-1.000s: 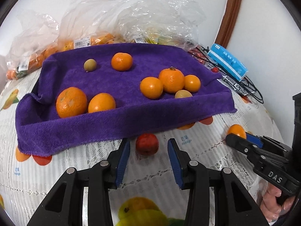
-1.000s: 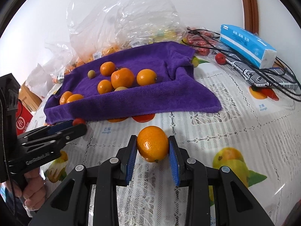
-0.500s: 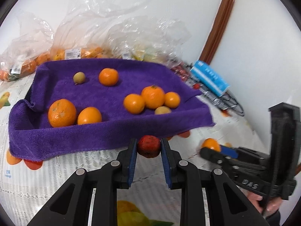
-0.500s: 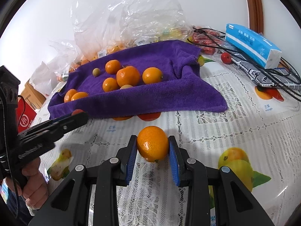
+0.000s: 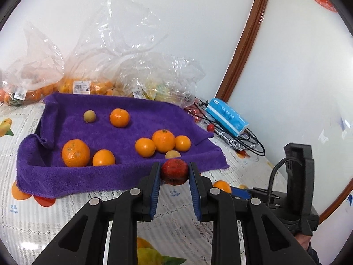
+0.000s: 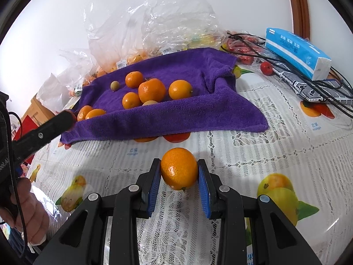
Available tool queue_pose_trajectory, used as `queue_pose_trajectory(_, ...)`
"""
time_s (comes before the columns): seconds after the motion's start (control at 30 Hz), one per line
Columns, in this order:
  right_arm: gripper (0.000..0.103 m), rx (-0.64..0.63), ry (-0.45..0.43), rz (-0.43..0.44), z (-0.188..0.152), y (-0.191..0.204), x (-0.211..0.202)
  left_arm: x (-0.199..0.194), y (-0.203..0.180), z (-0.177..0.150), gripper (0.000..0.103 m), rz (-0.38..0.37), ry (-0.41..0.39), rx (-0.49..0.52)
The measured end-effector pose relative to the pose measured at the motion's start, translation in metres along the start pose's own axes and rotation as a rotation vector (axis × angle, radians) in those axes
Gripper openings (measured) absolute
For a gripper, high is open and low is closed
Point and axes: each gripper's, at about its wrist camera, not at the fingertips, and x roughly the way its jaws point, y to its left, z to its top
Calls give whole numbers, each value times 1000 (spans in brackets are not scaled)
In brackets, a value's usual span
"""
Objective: Organize fruits
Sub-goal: 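Carry the orange with the right tool while the left carries the red fruit over the towel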
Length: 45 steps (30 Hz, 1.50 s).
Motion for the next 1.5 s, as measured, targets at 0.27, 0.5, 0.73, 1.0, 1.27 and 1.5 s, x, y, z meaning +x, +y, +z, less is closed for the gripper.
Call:
queue_pose_trajectory(0.27,33,-13,1,2,0,2,2,-14,-4,3,24,-4,-52,25)
queue_pose_trajectory(0.5,33,-21,0,10,0,3,2,-26,-2,5,24,-21,-91,17)
queue_pose_trajectory(0.73,33,-26,2,17,1,3,2,-35,2,8,24,-29,-126,2)
queue_pose_trajectory(1.0,33,-33,2,21,0,5,2,-43,6,11,24,-26,-158,-13)
queue_pose_trajectory(1.27,33,-27,-17,24,0,5,-1,-49,11,14,24,-24,-177,-40)
queue_pose_trajectory(1.5,33,-3,-4,66,3,3,-3,-54,11,18,24,-27,-186,-50)
